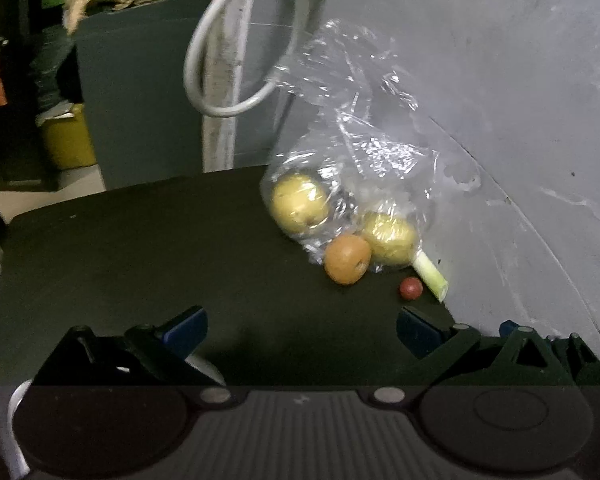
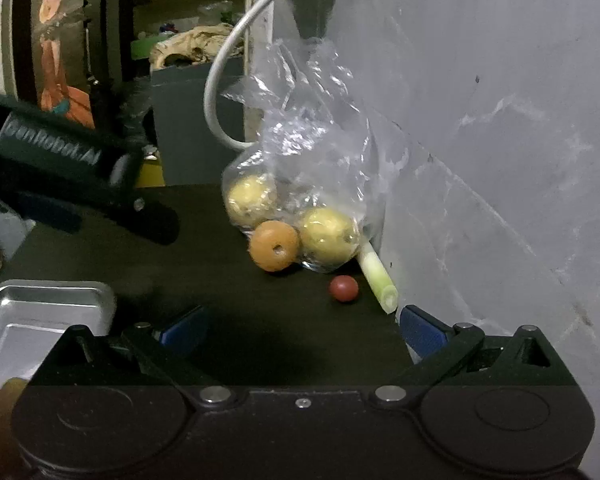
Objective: Organize fruits
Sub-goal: 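Grasp the orange-brown round fruit with the left tool while the right tool grasps the red cherry tomato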
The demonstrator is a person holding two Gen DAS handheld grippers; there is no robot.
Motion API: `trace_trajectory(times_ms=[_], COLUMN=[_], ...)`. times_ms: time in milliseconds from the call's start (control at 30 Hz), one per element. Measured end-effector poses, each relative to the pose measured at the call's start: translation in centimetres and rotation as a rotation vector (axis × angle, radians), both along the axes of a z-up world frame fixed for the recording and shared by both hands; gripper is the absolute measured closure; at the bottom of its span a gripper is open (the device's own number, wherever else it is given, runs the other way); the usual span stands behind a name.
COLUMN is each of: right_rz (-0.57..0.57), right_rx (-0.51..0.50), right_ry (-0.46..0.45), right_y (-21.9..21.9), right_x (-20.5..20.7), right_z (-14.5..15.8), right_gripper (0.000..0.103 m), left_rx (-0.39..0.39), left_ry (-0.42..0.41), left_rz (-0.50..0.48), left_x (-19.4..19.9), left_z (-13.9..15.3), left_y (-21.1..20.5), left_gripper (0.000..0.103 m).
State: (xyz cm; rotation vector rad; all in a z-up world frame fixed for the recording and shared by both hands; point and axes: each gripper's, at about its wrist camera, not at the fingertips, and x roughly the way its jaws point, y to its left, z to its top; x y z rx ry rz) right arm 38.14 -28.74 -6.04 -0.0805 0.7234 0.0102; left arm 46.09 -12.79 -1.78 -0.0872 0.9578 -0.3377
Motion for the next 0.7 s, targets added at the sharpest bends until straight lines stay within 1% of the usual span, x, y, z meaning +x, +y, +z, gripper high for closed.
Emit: trace_trajectory(times_ms=[133,233,333,467,633,700], right_rz=[-0.004,0.006,0.003,0.003,-0.009,-0.009], right_rx=[-0.067,-0.092,-0.097,-0.108,-0.123,-0.140], right_ry=[-0.034,-0.042,-0.039,-0.019,-0.005,0.002], right_y=[0.0,0.0,-0.2,-0.2,-0.2,-0.1], right_x=[1.2,2.2,3.2,4.5,5.5,5.8], right_z=[-1.2,-2.0,-2.7,-3.7,-4.7,-5.1], right_gripper=[0.002,0.005,0.012,0.022,0.029,0.034], left_rx=[-0.007,0.007,0.040,0.058,0.045,0.033], left_ry=[0.008,0.014,0.013,0.009,0.022,0.031], left_rz=[-0.021,-0.035,-0.045,-0.080,-0.088,-0.083], left_x=[2.0,3.4,4.4,5.4,6.5,6.8], left_z=[-1.4,-2.6,-3.5,-4.6,-6.0,-6.5], left_y=[-1.2,-2.1,-3.1,-4.2,-4.9,-5.0], left_gripper=[0.001,0.001,0.001,0.001,0.002,0.004])
